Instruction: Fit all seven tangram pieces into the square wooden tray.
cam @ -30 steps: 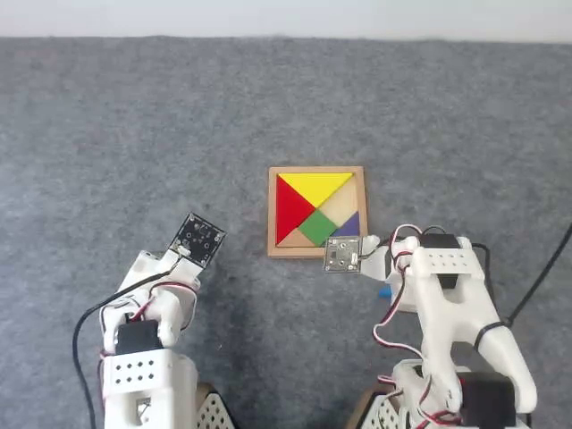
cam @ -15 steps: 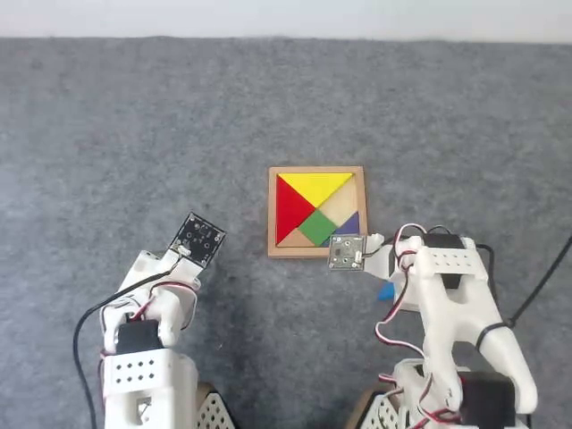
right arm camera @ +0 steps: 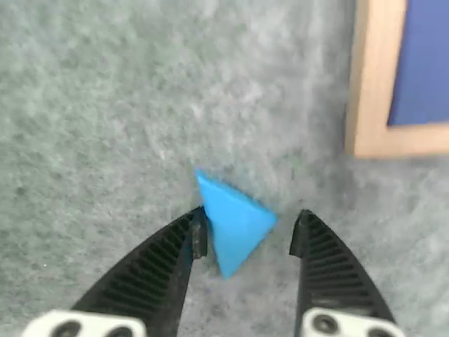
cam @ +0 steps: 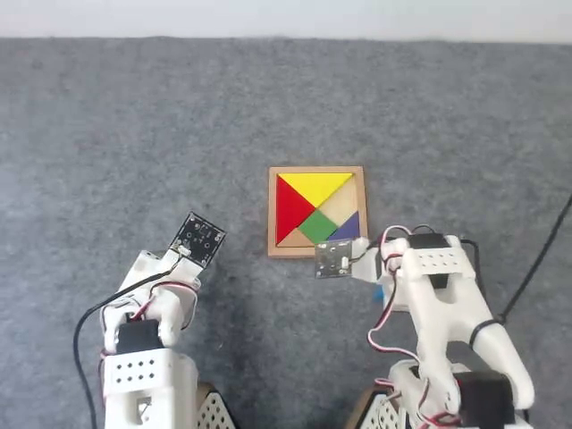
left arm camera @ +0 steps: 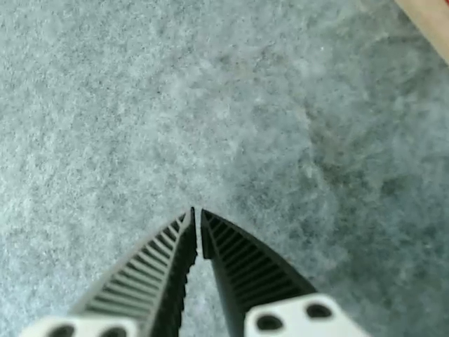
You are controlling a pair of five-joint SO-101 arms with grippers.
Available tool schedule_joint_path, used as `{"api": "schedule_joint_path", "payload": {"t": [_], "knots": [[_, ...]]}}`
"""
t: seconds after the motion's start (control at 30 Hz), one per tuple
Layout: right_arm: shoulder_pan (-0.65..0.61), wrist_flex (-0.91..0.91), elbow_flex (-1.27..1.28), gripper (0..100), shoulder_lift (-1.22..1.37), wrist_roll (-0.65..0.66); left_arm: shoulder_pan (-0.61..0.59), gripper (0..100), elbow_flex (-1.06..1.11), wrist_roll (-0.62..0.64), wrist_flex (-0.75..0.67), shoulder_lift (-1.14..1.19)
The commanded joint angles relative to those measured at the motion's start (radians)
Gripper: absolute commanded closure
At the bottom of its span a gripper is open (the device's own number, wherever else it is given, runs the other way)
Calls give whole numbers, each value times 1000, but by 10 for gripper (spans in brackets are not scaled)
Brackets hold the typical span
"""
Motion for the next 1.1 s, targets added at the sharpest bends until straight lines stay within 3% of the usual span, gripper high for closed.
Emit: {"api": "schedule_joint_path", "payload": {"t": [0.0,0.43,0.63,1.07], "knots": [[-35,-19,-11,790,7,8,-6,988,-7,-9,-15,-15],[24,-12,-3,792,8,12,-6,988,-7,-11,-15,-15],[24,-13,3,872,8,12,-6,988,-7,-11,-15,-15],[28,-12,-12,865,-4,8,-6,988,-2,-11,-15,-15]]}}
